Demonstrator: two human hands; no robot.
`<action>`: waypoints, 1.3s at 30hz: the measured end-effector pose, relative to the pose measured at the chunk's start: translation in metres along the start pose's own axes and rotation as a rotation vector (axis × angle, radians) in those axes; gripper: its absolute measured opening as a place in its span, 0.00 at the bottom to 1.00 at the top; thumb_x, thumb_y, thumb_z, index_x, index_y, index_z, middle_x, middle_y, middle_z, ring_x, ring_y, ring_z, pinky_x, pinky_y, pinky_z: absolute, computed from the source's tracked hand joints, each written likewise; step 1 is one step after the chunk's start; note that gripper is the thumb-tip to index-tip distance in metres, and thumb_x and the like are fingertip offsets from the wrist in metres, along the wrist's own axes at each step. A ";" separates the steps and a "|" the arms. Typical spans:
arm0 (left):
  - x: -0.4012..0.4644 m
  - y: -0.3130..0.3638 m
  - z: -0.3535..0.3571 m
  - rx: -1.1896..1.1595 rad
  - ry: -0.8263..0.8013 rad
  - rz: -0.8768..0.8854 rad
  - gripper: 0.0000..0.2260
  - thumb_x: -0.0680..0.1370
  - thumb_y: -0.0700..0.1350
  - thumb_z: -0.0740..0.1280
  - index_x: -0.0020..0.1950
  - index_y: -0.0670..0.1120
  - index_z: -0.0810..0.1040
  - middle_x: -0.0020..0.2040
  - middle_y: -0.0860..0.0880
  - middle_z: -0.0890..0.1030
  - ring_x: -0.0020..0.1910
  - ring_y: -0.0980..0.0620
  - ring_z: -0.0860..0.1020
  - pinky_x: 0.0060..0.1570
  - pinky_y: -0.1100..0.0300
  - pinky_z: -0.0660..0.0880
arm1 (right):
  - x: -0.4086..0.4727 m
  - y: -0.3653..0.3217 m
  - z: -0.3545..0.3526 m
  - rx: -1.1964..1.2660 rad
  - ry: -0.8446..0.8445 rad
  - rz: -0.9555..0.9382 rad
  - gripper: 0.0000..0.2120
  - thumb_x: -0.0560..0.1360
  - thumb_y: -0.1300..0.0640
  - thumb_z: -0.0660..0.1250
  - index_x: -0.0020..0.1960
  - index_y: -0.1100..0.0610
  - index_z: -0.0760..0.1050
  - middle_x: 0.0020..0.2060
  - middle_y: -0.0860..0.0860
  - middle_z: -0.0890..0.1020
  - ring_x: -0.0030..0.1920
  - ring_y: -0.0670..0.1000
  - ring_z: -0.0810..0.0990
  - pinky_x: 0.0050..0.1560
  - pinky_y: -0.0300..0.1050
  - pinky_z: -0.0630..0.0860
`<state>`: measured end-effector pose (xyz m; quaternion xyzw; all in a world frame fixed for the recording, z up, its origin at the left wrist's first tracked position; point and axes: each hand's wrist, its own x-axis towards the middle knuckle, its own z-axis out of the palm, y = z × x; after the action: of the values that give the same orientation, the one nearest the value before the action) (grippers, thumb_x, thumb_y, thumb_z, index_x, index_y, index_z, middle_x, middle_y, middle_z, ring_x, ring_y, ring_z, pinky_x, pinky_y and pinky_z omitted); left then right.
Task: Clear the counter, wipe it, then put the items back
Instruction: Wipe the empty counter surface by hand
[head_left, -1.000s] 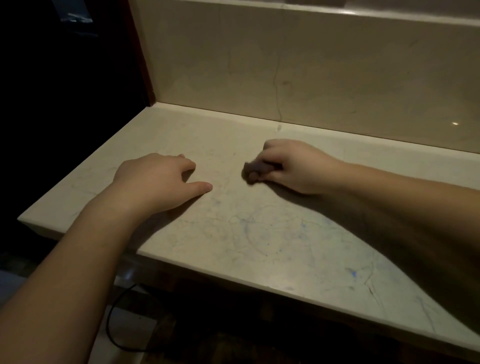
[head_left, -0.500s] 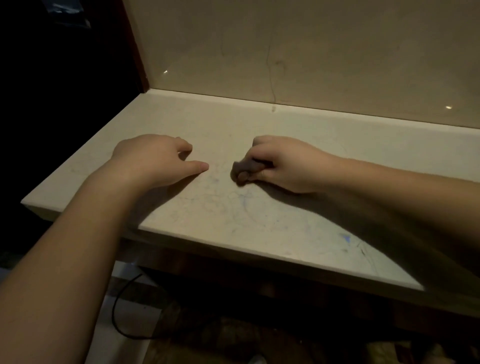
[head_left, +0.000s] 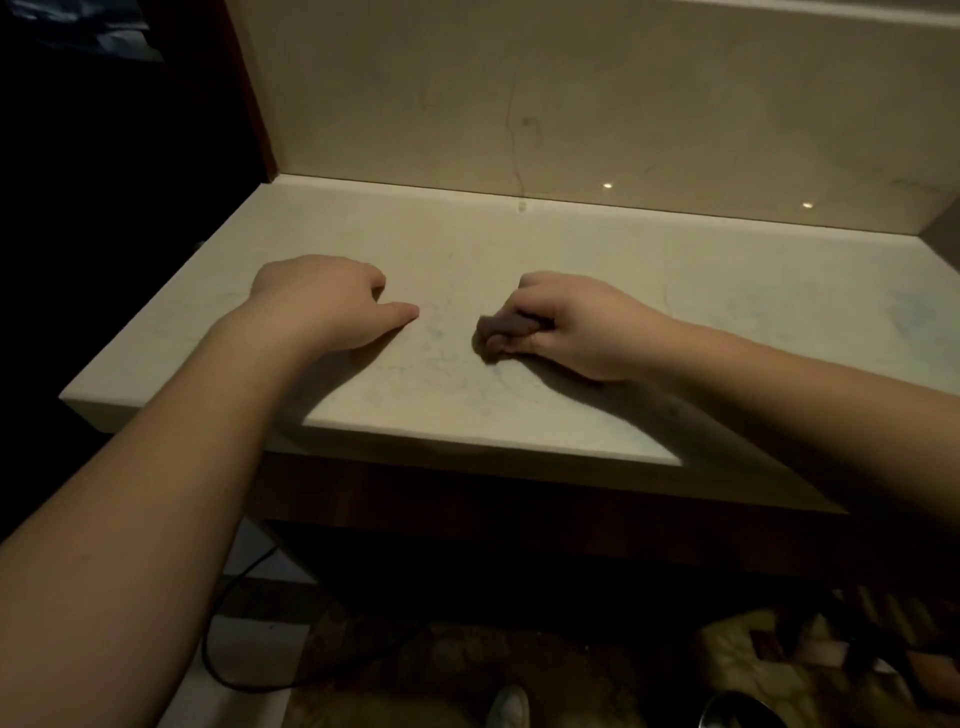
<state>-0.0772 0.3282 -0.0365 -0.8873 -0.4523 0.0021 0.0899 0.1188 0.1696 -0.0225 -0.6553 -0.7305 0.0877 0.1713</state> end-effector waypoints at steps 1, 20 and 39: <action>0.000 -0.001 -0.001 -0.002 -0.002 0.007 0.27 0.73 0.72 0.52 0.56 0.54 0.76 0.46 0.52 0.79 0.42 0.50 0.74 0.35 0.57 0.68 | -0.013 -0.008 0.002 0.003 -0.015 -0.031 0.09 0.76 0.51 0.67 0.56 0.50 0.78 0.46 0.44 0.75 0.45 0.42 0.72 0.42 0.29 0.65; 0.000 -0.002 -0.009 -0.010 -0.065 0.061 0.24 0.74 0.71 0.52 0.47 0.52 0.75 0.39 0.50 0.76 0.37 0.49 0.72 0.32 0.57 0.64 | -0.066 -0.057 -0.005 0.157 -0.130 0.084 0.08 0.74 0.53 0.70 0.50 0.42 0.78 0.42 0.39 0.78 0.45 0.39 0.75 0.46 0.33 0.69; -0.014 0.007 -0.018 -0.037 -0.074 0.035 0.23 0.77 0.67 0.53 0.46 0.51 0.77 0.40 0.49 0.78 0.39 0.48 0.73 0.33 0.55 0.63 | -0.044 -0.051 0.010 -0.079 0.012 0.078 0.12 0.76 0.51 0.67 0.57 0.52 0.79 0.50 0.49 0.78 0.49 0.49 0.75 0.47 0.42 0.68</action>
<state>-0.0786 0.3100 -0.0214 -0.8960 -0.4396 0.0279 0.0566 0.0711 0.1210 -0.0196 -0.6901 -0.7062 0.0612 0.1460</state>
